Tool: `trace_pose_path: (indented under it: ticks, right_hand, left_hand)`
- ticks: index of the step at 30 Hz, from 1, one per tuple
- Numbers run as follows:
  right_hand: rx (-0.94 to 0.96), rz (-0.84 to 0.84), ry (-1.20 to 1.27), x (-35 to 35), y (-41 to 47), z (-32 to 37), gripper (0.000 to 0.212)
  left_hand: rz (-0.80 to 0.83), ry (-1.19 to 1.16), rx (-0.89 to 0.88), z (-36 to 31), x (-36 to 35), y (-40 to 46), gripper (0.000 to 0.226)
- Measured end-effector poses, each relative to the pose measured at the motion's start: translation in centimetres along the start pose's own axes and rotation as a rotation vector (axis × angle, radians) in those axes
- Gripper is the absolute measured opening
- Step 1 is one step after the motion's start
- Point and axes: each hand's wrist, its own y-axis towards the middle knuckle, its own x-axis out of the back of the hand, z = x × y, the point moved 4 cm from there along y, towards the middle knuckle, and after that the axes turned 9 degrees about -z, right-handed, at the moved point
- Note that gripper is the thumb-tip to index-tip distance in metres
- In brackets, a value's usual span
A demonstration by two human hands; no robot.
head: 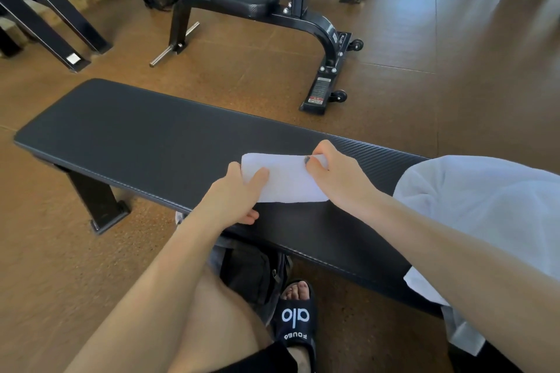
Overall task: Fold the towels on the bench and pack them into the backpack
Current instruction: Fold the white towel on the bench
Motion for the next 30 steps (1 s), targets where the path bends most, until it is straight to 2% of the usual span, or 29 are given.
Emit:
trace_pose_path:
  ticks: [3, 6, 10, 11, 13, 15, 18, 21, 25, 28, 30]
  right_hand:
    - [-0.052, 0.031, 0.082, -0.5, -1.3, 0.0, 0.013]
    - [-0.077, 0.060, 0.132, -0.8, -2.1, 0.2, 0.010]
    - [0.010, 0.177, 0.075, -0.7, -2.5, 1.1, 0.012]
    - [0.033, 0.223, 0.102, -0.7, -2.6, 1.6, 0.019]
    - [0.022, 0.326, 0.252, -1.0, -2.7, 3.0, 0.046]
    - [-0.002, 0.425, 0.373, -1.3, -2.8, 4.6, 0.060]
    - [0.003, 0.559, 0.438, -1.8, -2.9, 6.1, 0.045]
    - [-0.015, 0.642, 0.518, -2.0, -2.9, 6.7, 0.034]
    - [-0.018, 0.553, 0.509, -2.2, -2.5, 7.4, 0.029]
    - [0.010, 0.354, 0.426, -2.8, -2.4, 7.2, 0.043]
    - [0.054, 0.222, 0.359, -3.4, -2.6, 6.9, 0.050]
  left_hand:
    - [0.047, -0.338, 0.050, 0.3, 0.3, -0.3, 0.044]
    - [0.045, -0.545, 0.035, 0.5, 0.9, -0.6, 0.042]
    - [-0.015, -0.642, 0.005, 1.0, 2.4, -1.2, 0.043]
    - [-0.021, -0.670, 0.003, 1.1, 2.9, -1.1, 0.043]
    - [0.017, -0.691, -0.028, 1.1, 3.6, -1.6, 0.048]
    - [0.062, -0.657, -0.085, 1.1, 3.9, -1.9, 0.055]
    - [0.083, -0.588, -0.145, 0.8, 5.0, -2.2, 0.055]
    - [0.133, -0.586, -0.204, 0.5, 6.1, -2.0, 0.068]
    - [0.091, -0.595, -0.206, 1.3, 7.5, -1.8, 0.066]
    - [0.060, -0.512, -0.165, 3.1, 8.1, -1.6, 0.038]
    - [0.083, -0.357, -0.094, 4.9, 8.1, -1.8, 0.022]
